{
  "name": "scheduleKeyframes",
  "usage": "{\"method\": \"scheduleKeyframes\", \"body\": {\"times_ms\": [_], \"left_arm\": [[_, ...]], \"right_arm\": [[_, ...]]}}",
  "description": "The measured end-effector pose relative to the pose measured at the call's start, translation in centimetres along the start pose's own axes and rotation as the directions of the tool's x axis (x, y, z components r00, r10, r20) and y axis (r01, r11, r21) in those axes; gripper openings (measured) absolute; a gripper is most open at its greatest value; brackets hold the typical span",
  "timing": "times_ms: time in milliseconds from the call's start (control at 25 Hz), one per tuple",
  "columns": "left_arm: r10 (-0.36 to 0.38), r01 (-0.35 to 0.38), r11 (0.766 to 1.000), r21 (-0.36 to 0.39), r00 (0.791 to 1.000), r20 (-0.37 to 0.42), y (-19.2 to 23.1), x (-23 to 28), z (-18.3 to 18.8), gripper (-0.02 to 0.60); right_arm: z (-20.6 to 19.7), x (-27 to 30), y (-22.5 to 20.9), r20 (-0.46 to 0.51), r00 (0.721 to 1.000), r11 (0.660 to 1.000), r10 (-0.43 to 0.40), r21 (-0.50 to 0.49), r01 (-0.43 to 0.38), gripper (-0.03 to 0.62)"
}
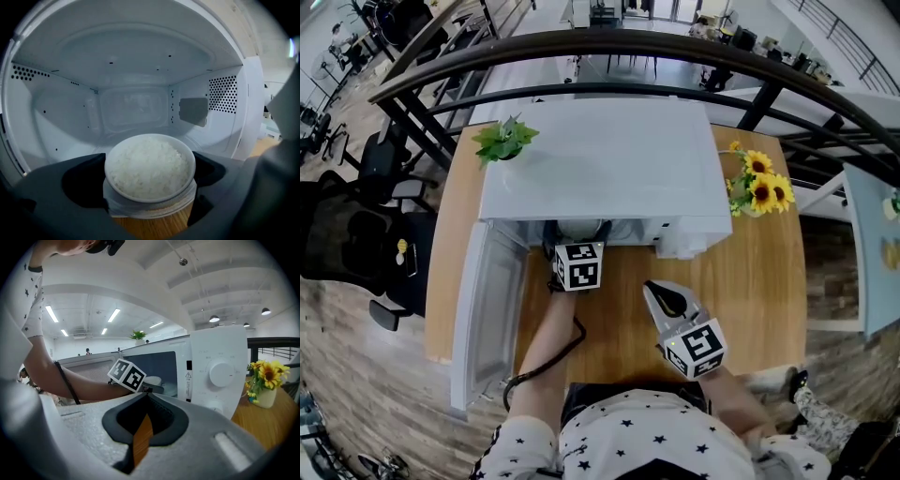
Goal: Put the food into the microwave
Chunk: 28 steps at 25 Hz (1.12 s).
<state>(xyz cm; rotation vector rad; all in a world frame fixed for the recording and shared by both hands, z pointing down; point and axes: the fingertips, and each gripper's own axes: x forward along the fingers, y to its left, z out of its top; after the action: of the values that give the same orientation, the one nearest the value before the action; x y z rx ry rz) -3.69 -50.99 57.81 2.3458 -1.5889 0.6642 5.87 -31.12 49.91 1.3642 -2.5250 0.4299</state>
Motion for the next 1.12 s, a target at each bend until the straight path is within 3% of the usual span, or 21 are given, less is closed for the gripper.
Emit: {"method": "scheduleKeyframes", "body": {"times_ms": [440,800,960,1120], "left_arm": [[-0.04,0.041,0.999,-0.028,0.998,0.042,-1.3,-6.6,0.1,0.529],[-0.122,0.124,0.991,-0.057,0.992,0.042,-3.7,-13.3,-0.9,0.528],[-0.143,0.149,0.987,-0.059,0.986,0.086,-4.6,-16.5,-0.7,0.525],[-0.132,0.14,0.988,-0.06,0.984,0.122,-5.0,-19.9,-0.5,0.461]], "right_arm": [[0.9,-2.8,3.3,0.05,0.999,0.999,-0.013,-0.028,0.014,0.006],[0.8,-6.0,5.7,0.098,0.994,0.998,-0.047,-0.032,0.051,0.006],[0.7,-7.1,6.6,0.116,0.991,0.997,-0.06,-0.034,0.065,0.006],[0.9,-8.0,7.7,0.134,0.989,0.997,-0.067,-0.04,0.073,0.006]]}}
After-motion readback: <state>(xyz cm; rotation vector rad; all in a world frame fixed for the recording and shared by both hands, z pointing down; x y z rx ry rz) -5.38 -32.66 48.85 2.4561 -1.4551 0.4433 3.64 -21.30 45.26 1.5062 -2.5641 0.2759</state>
